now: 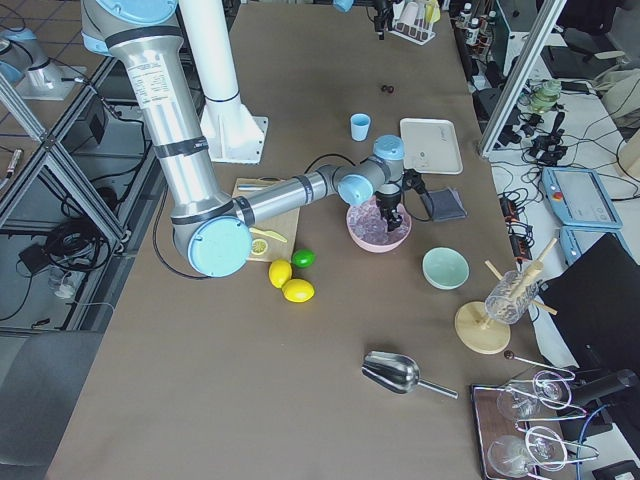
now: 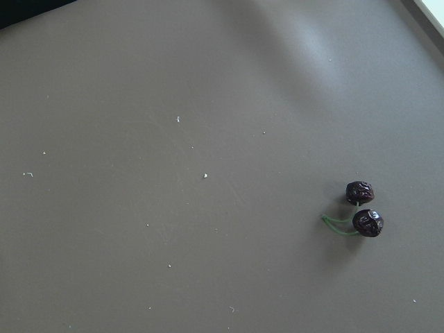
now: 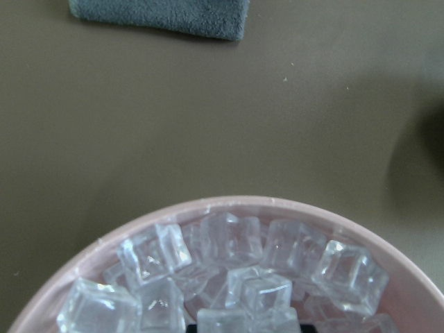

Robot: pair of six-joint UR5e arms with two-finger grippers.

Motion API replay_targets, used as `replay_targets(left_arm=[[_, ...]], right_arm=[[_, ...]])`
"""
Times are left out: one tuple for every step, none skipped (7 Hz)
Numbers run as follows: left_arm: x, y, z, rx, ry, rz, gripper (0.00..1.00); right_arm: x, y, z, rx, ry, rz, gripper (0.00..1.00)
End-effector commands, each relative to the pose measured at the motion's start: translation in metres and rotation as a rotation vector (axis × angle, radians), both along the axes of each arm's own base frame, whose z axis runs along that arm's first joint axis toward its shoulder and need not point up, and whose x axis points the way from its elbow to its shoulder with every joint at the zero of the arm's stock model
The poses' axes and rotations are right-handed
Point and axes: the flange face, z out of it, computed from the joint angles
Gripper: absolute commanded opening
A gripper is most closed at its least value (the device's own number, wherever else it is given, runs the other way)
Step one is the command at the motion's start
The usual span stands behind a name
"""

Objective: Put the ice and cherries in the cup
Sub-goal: 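Grasp a third ice cube with the right gripper and lift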

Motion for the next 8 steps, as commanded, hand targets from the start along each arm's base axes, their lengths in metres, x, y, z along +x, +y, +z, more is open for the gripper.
replay_targets(left_arm=[[0.0,-0.001,0.002,-0.003,-0.002,0.0,0.97],[0.001,-0.001,0.006,-0.009,-0.004,0.0,0.97],[0.001,-0.001,0.006,-0.009,-0.004,0.002,0.97],[0.002,-0.001,0.006,-0.01,-0.005,0.002,0.98],[0.004,-0.001,0.006,-0.009,-0.004,0.006,0.98],[0.005,-0.001,0.005,-0.008,-0.004,0.007,0.98],[0.005,-0.001,0.005,-0.009,-0.004,0.006,0.97],[0.005,-0.001,0.005,-0.009,-0.004,0.006,0.98]], right_arm=[[0.022,-0.001,-0.022,-0.001,-0.059,0.0,0.0],[0.039,0.0,-0.029,-0.005,-0.088,0.005,0.0],[0.048,-0.001,-0.037,0.001,-0.107,0.009,0.0],[0.061,0.002,-0.063,-0.023,-0.117,0.013,0.0],[0.066,0.012,-0.109,-0.04,-0.11,0.014,0.0],[0.05,0.008,-0.16,-0.069,-0.114,0.026,0.0],[-0.012,0.012,-0.211,-0.129,-0.123,0.047,0.0],[-0.062,0.01,-0.261,-0.133,-0.13,0.099,0.0]])
